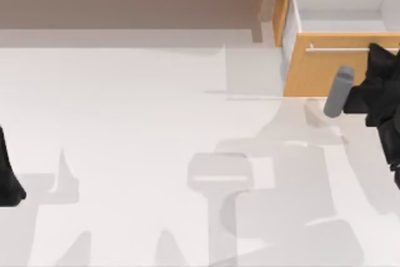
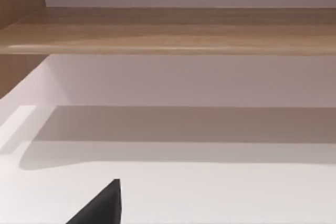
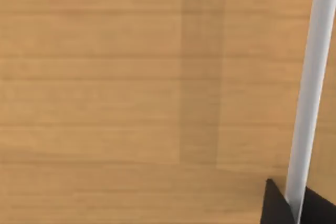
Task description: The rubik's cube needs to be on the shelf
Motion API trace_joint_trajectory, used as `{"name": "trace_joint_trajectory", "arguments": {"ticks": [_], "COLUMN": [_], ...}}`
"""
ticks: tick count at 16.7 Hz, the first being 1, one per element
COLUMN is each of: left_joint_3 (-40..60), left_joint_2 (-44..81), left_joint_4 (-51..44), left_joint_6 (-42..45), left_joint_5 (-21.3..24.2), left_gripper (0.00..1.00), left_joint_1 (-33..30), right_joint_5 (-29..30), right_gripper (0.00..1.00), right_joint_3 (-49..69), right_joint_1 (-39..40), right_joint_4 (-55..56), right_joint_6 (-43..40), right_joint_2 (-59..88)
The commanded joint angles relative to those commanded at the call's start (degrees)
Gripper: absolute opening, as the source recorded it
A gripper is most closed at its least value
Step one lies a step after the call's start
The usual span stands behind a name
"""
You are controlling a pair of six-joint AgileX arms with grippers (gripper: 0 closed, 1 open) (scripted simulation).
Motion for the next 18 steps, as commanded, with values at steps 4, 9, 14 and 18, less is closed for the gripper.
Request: {"name": "trace_joint_trajectory", "arguments": {"ticks": [4, 9, 14, 18], "left_joint_3": [0.0, 0.0, 0.0, 0.0], "left_joint_2": [0.0, 0.0, 0.0, 0.0], "left_joint_4": [0.0, 0.0, 0.0, 0.0], "left_joint_6": [0.0, 0.0, 0.0, 0.0], "left_joint_5": [0.0, 0.0, 0.0, 0.0], "left_gripper": [1.0, 1.0, 1.0, 1.0], "left_joint_1": [0.0, 0.0, 0.0, 0.0], "right_joint_5": [-0.4, -1.93, -2.63, -2.53], "right_gripper": [0.0, 0.0, 0.0, 0.0], "right_joint_3": [3.24, 11.52, 15.26, 15.82], "right_joint_1": [-0.65, -2.07, -2.71, -2.76], "right_joint_4": [-1.57, -6.76, -9.11, -9.36], "right_joint_6": [-0.03, -0.04, -0.08, 0.05], "right_joint_2": [1.04, 4.57, 6.1, 6.13]}}
